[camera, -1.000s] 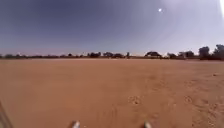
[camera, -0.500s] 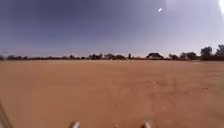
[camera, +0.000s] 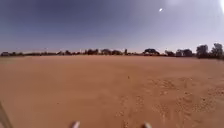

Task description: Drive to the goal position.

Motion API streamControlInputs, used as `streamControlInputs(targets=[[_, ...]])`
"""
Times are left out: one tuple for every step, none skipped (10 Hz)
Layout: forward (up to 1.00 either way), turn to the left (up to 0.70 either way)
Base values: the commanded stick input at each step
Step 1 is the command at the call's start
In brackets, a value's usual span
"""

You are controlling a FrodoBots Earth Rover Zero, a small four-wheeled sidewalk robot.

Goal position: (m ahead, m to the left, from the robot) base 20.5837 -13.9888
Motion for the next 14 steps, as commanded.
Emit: streamControlInputs(targets=[[1.0,-0.27],[1.0,-0.27],[1.0,-0.27],[1.0,-0.27],[1.0,-0.27],[1.0,-0.27],[1.0,-0.23],[1.0,-0.1],[1.0,0.0],[1.0,0.0],[1.0,0.0],[1.0,0.0],[1.0,0.01],[1.0,0.14]])
